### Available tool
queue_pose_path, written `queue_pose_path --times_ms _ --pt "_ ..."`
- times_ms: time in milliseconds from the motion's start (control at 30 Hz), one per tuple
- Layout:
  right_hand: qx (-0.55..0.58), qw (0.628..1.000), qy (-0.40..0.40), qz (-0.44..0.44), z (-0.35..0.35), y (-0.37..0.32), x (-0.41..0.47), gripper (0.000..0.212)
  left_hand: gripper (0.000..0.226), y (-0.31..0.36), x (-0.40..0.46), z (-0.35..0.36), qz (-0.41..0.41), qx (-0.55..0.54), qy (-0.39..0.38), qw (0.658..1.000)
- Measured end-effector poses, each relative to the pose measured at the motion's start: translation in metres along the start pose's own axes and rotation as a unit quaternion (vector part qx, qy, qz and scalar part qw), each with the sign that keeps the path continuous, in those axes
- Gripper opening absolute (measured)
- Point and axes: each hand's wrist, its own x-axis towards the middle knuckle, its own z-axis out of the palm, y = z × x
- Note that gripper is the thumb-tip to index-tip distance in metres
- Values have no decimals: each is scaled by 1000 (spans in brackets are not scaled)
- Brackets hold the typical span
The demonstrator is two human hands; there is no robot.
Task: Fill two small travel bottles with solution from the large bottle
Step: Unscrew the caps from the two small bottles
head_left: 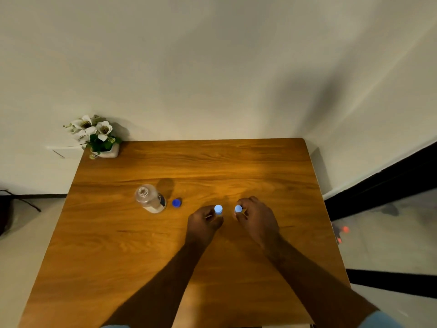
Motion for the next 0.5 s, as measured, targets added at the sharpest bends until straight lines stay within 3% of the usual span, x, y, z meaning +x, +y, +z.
queue_pose_path --times_ms 500 --pt "-22 1000 -17 6 11 13 -9 39 40 2 -11 -4 13 24 -1 1000"
